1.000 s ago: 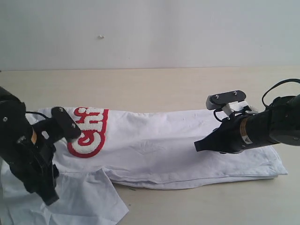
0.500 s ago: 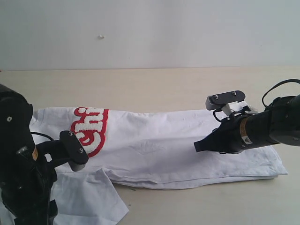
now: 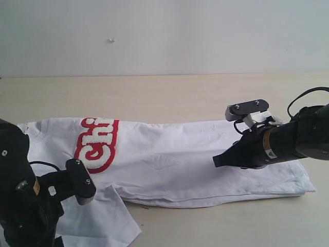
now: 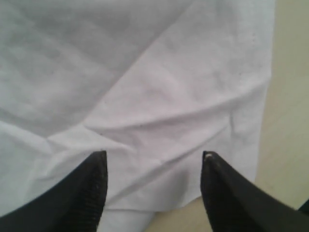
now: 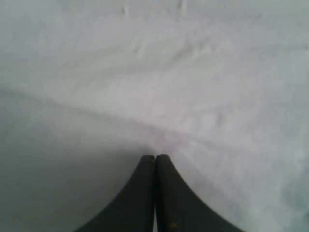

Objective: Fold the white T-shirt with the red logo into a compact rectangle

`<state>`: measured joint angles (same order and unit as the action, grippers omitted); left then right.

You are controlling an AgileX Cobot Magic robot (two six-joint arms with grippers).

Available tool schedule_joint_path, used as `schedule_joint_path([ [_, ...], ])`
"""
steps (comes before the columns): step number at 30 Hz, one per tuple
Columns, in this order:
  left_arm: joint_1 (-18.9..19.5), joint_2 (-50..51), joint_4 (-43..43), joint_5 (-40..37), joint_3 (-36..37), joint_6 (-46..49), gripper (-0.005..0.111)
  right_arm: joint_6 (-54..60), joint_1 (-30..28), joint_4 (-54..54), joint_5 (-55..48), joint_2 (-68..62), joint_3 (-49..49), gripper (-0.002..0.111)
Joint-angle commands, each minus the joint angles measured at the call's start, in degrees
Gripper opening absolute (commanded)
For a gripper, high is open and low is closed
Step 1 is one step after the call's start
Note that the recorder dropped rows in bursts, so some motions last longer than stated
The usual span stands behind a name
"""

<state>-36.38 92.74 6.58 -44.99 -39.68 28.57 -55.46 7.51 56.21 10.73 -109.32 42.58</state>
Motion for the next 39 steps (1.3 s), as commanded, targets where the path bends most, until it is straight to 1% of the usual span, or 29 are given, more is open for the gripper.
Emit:
schedule_joint_path([
  [1, -0.36, -0.09, 0.78, 1.84, 0.73, 1.19, 0.056, -0.09, -0.15, 0.32, 0.21, 0.56, -0.28, 0.000],
  [4, -0.36, -0.09, 1.80, 2.46, 1.40, 1.62, 0.056, -0.09, -0.15, 0.32, 0.21, 0.56, -0.28, 0.000],
  [10, -0.36, -0.09, 2.09, 7.16, 3.20, 1.63, 0.056, -0.20, -0.15, 0.32, 0.21, 0.56, -0.28, 0.000],
  [12, -0.36, -0.09, 2.36, 7.85, 3.45, 1.20, 0.054, -0.20, -0.15, 0.32, 0.21, 0.56, -0.28, 0.000],
  [15, -0.36, -0.09, 3.27, 7.85, 3.45, 1.50, 0.051, -0.20, -0.15, 0.32, 0.21, 0.56, -0.28, 0.000],
  [25, -0.36, -0.09, 3.38, 7.03, 3.45, 3.37, 0.052, -0.20, -0.15, 0.32, 0.21, 0.56, -0.28, 0.000],
  [30, -0.36, -0.09, 3.89, 7.27, 3.45, 3.97, 0.071, -0.20, -0.15, 0.32, 0.21, 0.56, -0.28, 0.000],
  [34, -0.36, 0.69, 5.84, 7.27, 3.45, 3.97, 0.071, -0.20, -0.15, 0.32, 0.21, 0.56, -0.28, 0.000],
  [39, -0.36, 4.18, 8.52, 7.27, 3.45, 3.97, 0.071, -0.20, -0.15, 0.32, 0.21, 0.56, -0.28, 0.000],
])
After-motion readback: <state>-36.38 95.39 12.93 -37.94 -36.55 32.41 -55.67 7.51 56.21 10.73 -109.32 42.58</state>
